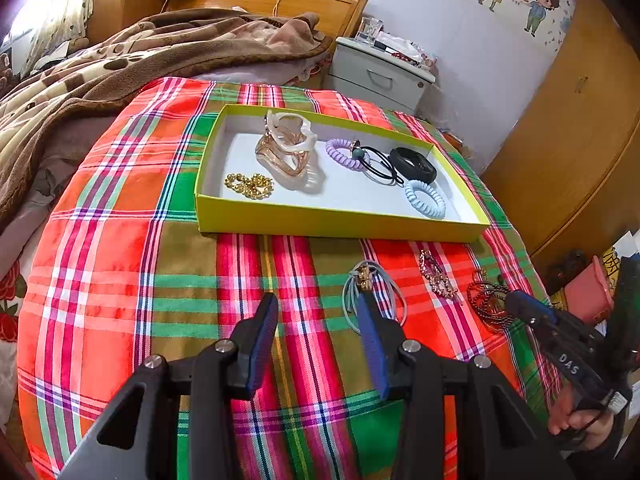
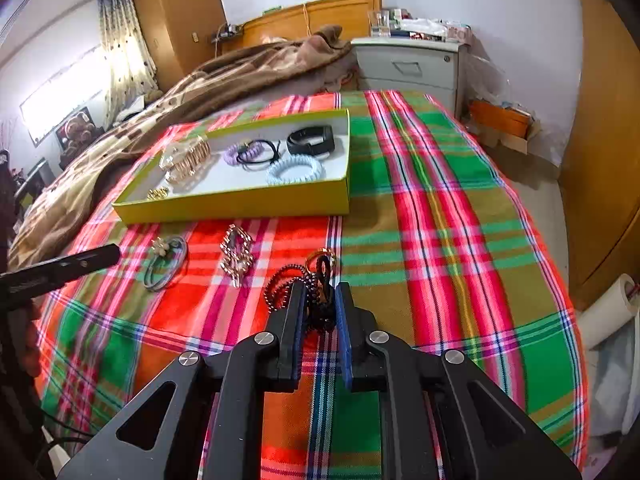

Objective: Organize jewelry
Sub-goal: 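Grasp the dark beaded bracelet with the right tool while the left tool grasps the grey flower hair ties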

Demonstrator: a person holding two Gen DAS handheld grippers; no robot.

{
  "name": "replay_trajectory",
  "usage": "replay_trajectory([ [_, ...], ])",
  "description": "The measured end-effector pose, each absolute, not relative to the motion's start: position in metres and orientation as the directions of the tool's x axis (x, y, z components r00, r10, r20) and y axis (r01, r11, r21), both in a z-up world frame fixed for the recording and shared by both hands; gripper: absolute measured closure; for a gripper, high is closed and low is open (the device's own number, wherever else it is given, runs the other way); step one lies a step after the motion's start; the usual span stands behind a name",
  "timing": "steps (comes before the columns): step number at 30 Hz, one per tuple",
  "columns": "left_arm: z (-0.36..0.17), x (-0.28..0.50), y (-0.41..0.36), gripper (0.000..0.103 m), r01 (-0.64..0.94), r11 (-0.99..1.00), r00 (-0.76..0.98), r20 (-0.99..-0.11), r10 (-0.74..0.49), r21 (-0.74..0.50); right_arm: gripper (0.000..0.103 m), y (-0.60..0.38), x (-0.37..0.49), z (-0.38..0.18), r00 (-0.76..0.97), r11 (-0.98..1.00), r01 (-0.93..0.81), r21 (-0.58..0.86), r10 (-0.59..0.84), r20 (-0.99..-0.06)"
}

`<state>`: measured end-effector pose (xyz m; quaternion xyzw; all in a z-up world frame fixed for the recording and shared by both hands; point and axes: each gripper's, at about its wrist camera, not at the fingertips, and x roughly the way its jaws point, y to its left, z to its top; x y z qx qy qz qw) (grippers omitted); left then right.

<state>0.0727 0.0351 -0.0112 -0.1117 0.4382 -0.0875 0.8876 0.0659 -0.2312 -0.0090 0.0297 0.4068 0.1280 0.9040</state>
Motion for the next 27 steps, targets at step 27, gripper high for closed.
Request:
replay_trajectory([
  [27,-0.027,0.109,-0.014,0.060,0.155,0.982,0.534,-0.827,-0.177,-0.110,0.088,-0.259,0.062,0.036,0.729,0.941,-0.216,0.260,0.333,-0.599],
])
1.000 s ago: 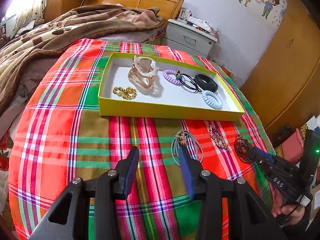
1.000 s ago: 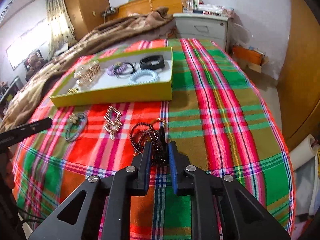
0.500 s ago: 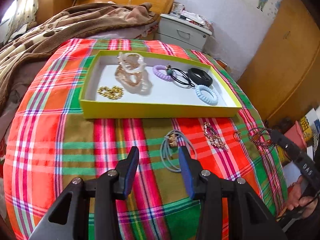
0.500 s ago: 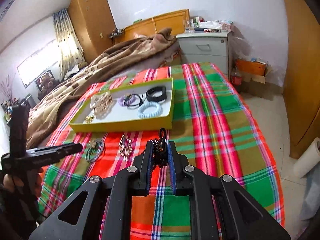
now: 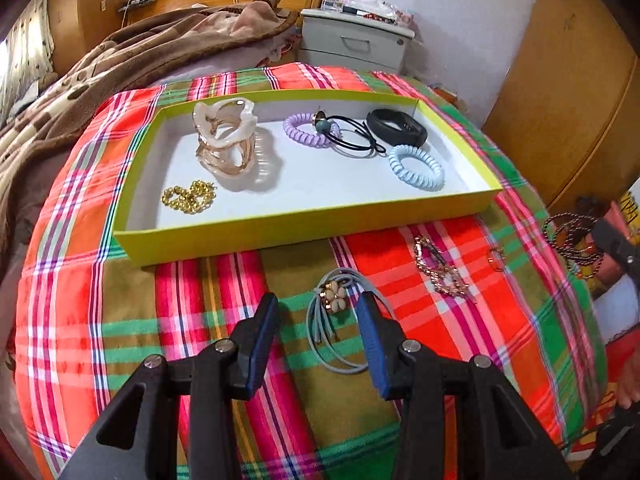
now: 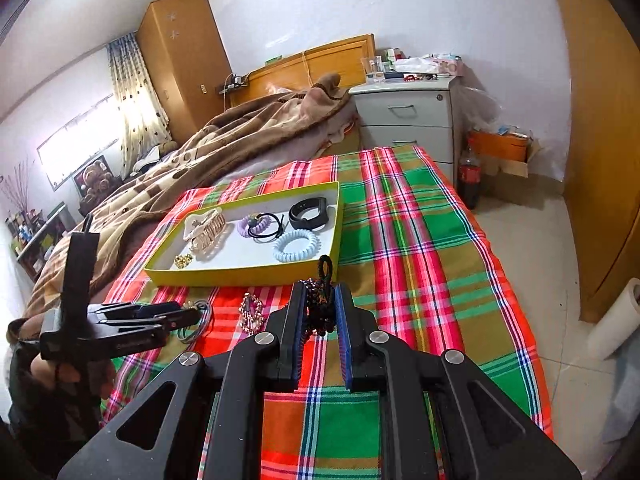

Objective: Organize jewelry
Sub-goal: 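Grasp the dark beaded bracelet with the right tool while the left tool grasps the grey flower hair ties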

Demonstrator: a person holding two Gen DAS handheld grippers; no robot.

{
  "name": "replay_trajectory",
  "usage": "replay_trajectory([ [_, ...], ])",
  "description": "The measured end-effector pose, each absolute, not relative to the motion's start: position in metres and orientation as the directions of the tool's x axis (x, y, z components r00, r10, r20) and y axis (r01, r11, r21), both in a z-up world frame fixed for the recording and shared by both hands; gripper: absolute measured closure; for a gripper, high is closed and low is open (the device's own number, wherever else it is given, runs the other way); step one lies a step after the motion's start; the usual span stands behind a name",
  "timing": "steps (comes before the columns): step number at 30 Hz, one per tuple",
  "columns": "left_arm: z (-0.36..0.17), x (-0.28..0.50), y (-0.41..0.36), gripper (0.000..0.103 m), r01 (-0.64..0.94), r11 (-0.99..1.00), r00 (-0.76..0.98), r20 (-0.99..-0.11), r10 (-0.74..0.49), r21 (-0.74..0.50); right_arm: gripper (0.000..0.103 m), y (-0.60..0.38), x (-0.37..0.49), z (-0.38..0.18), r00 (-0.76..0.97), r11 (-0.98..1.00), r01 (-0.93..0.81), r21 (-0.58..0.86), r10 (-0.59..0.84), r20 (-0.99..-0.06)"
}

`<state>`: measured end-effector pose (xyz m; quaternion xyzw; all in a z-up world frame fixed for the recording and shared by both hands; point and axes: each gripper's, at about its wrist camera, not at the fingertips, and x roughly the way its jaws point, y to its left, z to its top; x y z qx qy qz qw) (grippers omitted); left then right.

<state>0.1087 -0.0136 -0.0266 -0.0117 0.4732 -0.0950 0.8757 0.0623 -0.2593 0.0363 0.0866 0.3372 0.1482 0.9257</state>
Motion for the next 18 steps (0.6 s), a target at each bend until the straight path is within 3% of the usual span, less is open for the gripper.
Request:
replay_trajectory([
  [5,-0.027,0.113,-0.024,0.060,0.169,0.985,0.545,-0.831,-0.114,-0.024,0.088,-0.257,0.065,0.035,0.724,0.938,-0.226,0.263,0.342,-0.598],
  [12,-0.027,0.113,-0.023,0.061,0.174,0.985,0.545,-0.832,-0.108,-0.014,0.088,-0.252,0.068,0.035,0.717,0.934,-0.236,0.268,0.353,-0.601],
  [14,-0.026,0.114,-0.024,0.075,0.174,0.985,0.543,-0.833,-0.108,-0.014,0.088,-0.252,0.068,0.034,0.716,0.933,-0.238,0.270,0.356,-0.601],
  [18,-0.026,0.113,-0.026,0.086,0.188,0.982,0.542,-0.833,-0.116,-0.014,0.088,-0.252,0.071,0.033,0.714,0.932,-0.236,0.273,0.357,-0.603],
])
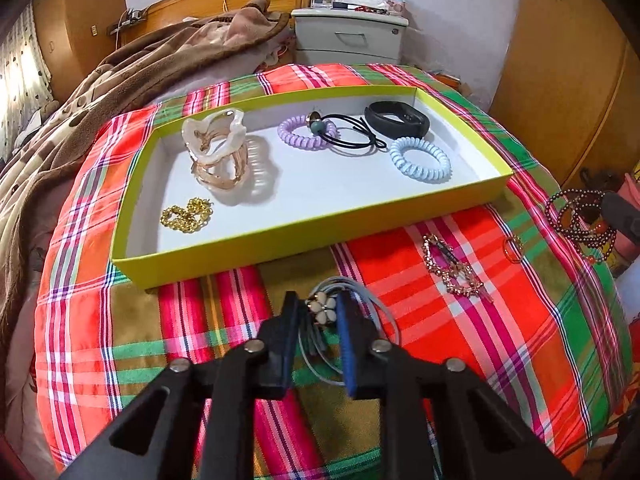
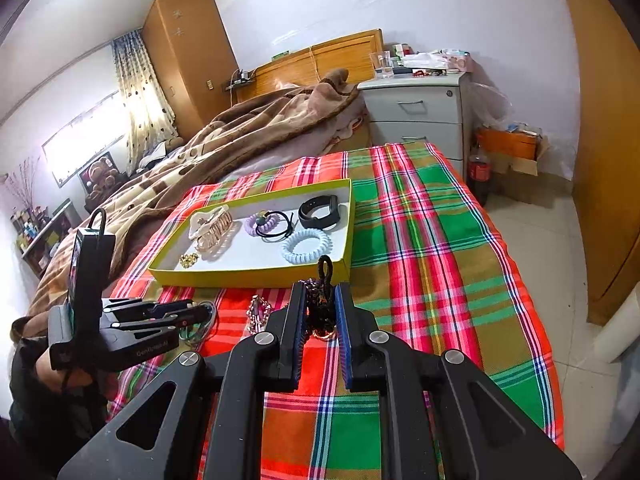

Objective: Organize jewelry
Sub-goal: 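Grasp the dark beaded bracelet with the right tool while the left tool grasps the grey flower hair ties, then carry the beaded bracelet in the right tool and flower hair ties in the left into the box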

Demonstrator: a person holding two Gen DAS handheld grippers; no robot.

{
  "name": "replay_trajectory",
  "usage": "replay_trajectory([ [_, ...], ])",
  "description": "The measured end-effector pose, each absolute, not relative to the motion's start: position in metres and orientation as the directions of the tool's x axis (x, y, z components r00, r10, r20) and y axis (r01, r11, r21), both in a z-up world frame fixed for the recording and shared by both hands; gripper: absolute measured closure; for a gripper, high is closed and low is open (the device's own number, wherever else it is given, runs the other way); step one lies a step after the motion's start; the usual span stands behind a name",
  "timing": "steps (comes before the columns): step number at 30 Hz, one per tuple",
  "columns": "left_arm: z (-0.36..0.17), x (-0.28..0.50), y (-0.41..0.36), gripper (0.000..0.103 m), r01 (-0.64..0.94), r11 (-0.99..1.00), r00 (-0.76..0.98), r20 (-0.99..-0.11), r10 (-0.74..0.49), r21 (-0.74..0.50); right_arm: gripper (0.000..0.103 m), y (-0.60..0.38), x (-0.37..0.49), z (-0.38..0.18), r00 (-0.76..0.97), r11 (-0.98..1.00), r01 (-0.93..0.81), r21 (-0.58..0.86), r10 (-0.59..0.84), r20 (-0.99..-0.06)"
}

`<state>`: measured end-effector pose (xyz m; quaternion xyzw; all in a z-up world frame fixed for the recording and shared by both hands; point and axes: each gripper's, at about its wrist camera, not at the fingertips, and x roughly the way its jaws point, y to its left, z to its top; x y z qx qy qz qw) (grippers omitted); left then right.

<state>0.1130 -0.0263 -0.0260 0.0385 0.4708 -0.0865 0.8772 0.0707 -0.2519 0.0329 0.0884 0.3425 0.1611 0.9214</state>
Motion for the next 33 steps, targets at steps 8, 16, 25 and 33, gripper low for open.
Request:
replay_trajectory([
  [8,-0.022,0.111,-0.025,0.087,0.184,0.982,0.544,-0.829,-0.130,-0.033,0.088,-0.253,0.071,0.034,0.718,0.934,-0.231,0.273,0.353,-0.599],
  [16,-0.002,0.103,-0.018,0.087,0.172,0.984,0.584,-0.798,-0.147,-0.055,0.088,-0.251,0.074,0.038,0.720,0.931,-0.238,0.276,0.360,-0.593],
  [25,0.025,0.099,-0.006,0.087,0.165,0.983,0.627,-0.761,-0.166,-0.079,0.088,-0.240,0.078,0.051,0.727,0.924,-0.270,0.271,0.381,-0.572],
  [33,0.046,0.108,0.015,0.087,0.135,0.987,0.666,-0.729,-0.157,-0.089,0.088,-0.224,0.097,0.062,0.713,0.909,-0.315,0.273,0.416,-0.564],
])
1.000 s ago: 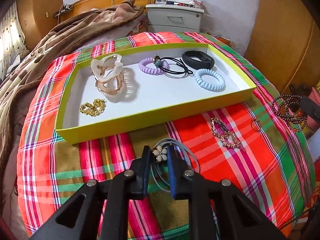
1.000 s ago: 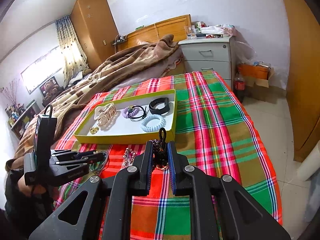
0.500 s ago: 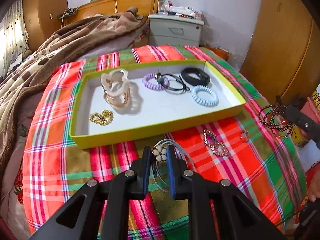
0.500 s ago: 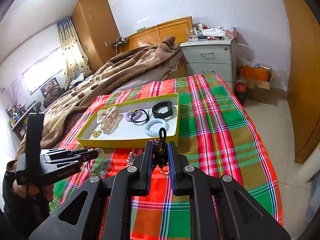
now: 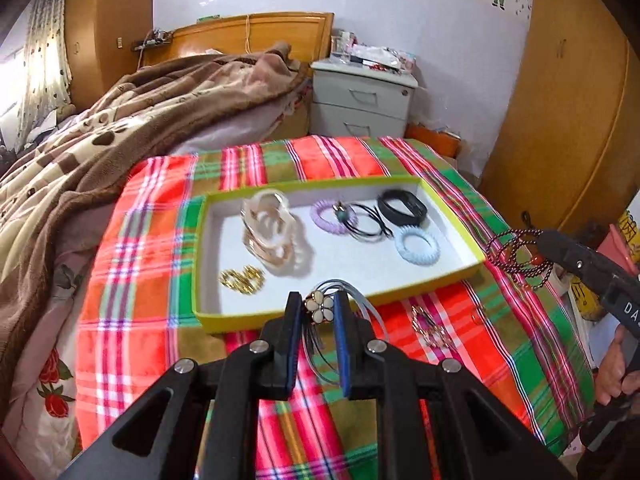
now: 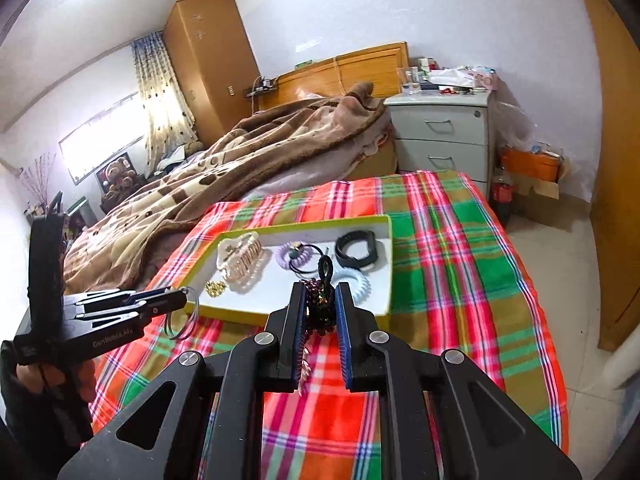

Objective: Organize jewelry
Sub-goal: 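Carry the beaded bracelet in the right tool and flower hair ties in the left into the box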

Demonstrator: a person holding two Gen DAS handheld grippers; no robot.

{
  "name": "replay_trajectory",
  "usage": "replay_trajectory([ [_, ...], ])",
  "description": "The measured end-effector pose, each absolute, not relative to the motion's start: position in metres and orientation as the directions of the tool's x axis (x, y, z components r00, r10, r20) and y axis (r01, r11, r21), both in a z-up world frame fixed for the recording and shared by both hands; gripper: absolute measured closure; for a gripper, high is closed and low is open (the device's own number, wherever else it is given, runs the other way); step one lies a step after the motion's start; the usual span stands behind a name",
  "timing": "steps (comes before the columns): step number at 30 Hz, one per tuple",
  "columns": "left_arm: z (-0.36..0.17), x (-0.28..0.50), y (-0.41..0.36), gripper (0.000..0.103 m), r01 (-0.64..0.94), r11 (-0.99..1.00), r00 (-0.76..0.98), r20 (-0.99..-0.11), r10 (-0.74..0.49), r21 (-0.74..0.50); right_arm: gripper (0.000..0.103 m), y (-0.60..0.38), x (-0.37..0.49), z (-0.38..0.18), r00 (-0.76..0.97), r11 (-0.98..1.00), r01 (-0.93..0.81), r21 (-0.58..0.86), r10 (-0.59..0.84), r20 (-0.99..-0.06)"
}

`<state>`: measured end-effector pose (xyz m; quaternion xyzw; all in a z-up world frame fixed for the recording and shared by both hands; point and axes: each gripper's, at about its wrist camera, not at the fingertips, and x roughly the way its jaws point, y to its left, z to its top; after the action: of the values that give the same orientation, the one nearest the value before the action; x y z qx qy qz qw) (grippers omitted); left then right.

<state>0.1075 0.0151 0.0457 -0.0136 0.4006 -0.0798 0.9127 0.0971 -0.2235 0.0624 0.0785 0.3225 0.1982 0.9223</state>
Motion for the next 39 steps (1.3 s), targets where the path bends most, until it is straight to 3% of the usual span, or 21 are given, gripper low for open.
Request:
replay_trajectory([
  [15,0.035,0.154,0.056,0.087,0.051,0.991,0.646,-0.753,-0.125,-0.121,0.088,-0.169,0.159,0.044,0.640,0.888,-0.358,0.290,0.459,-0.616],
  [30,-0.001,0.177,0.047,0.087,0.053,0.991,0.584,-0.801,-0.132,-0.125,0.088,-0.135,0.200,0.004,0.521,0.862,-0.376,0.338,0.499,-0.692],
  [39,-0.012,0.179,0.048,0.086,0.038,0.994,0.562,-0.821,-0.105,-0.101,0.088,-0.130,0.206,-0.009,0.505,0.882,-0.369,0.291,0.454,-0.734],
])
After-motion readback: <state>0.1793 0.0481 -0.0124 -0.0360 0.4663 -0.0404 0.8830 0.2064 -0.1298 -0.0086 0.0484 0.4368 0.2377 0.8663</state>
